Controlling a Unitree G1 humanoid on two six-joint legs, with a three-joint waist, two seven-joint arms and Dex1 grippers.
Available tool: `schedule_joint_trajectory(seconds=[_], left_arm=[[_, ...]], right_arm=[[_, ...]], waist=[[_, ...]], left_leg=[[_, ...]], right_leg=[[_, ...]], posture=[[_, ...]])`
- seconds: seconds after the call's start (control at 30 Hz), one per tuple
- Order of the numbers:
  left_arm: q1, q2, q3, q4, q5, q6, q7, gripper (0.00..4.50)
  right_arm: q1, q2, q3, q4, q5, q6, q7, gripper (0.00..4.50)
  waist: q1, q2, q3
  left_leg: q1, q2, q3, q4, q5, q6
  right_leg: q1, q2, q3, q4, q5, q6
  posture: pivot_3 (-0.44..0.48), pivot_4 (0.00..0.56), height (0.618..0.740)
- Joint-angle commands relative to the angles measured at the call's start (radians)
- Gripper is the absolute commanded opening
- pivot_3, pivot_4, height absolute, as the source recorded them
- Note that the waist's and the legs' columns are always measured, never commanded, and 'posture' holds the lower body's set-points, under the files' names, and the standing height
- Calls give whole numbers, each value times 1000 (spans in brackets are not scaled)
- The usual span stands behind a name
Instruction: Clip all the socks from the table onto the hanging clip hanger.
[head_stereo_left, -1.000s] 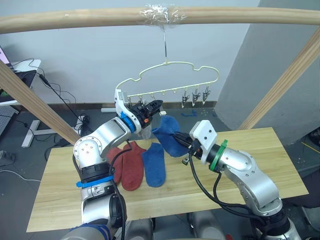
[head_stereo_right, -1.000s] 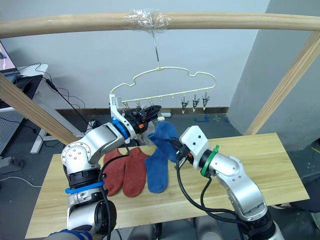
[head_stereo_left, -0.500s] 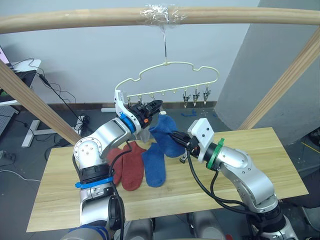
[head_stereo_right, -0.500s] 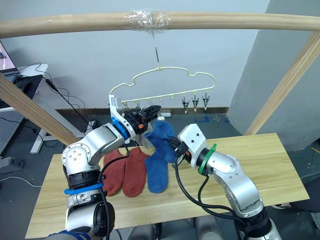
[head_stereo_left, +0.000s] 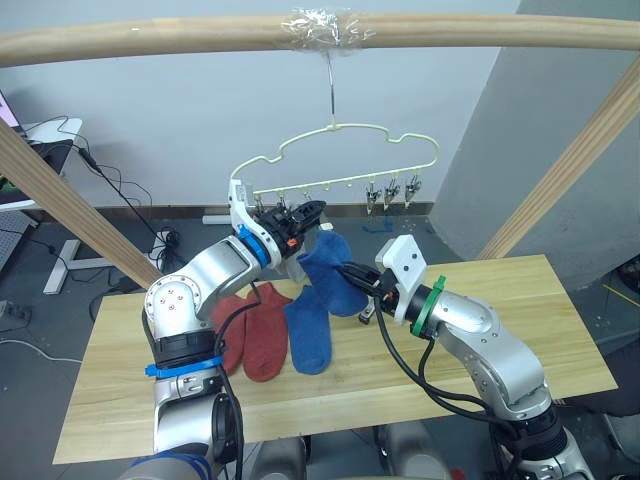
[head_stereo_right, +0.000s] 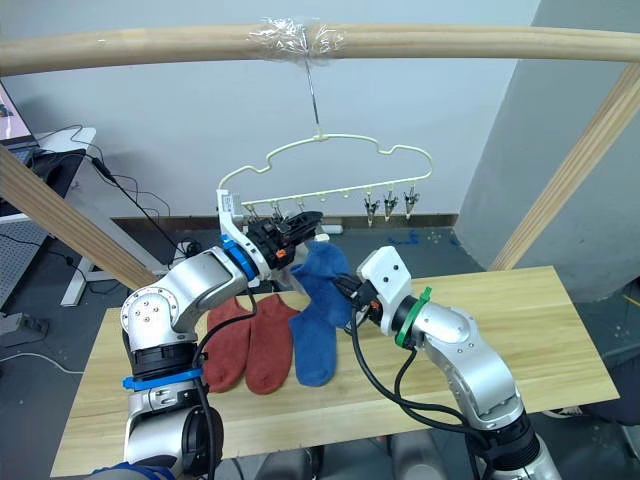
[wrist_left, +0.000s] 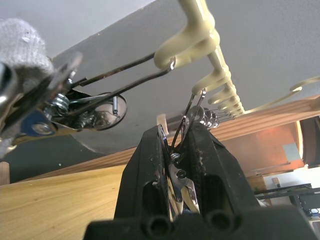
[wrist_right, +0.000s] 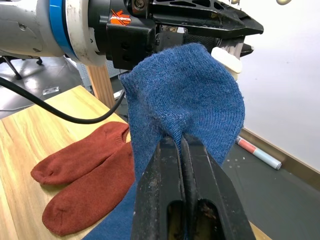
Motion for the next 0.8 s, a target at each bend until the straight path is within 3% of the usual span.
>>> schedule_joint_trajectory(seconds=[0.03, 0.8], left_arm=[[6, 13, -12, -21, -27, -5, 0, 299], [23, 37, -47, -28, -64, -27, 0, 299]], right_arm=[[-19, 6, -6, -10, 16, -22, 1, 22], [-51, -9, -17, 36, 11, -56, 8, 22]], waist=[[0, 0, 0], [0, 0, 0]], left_leg=[[0, 0, 0, 0, 0, 0], [0, 0, 0, 0, 0, 0]], right_leg=[[0, 0, 0, 0, 0, 0], [-1, 0, 0, 0, 0, 0]], posture=[[-110, 195, 740], [-113, 203, 740]])
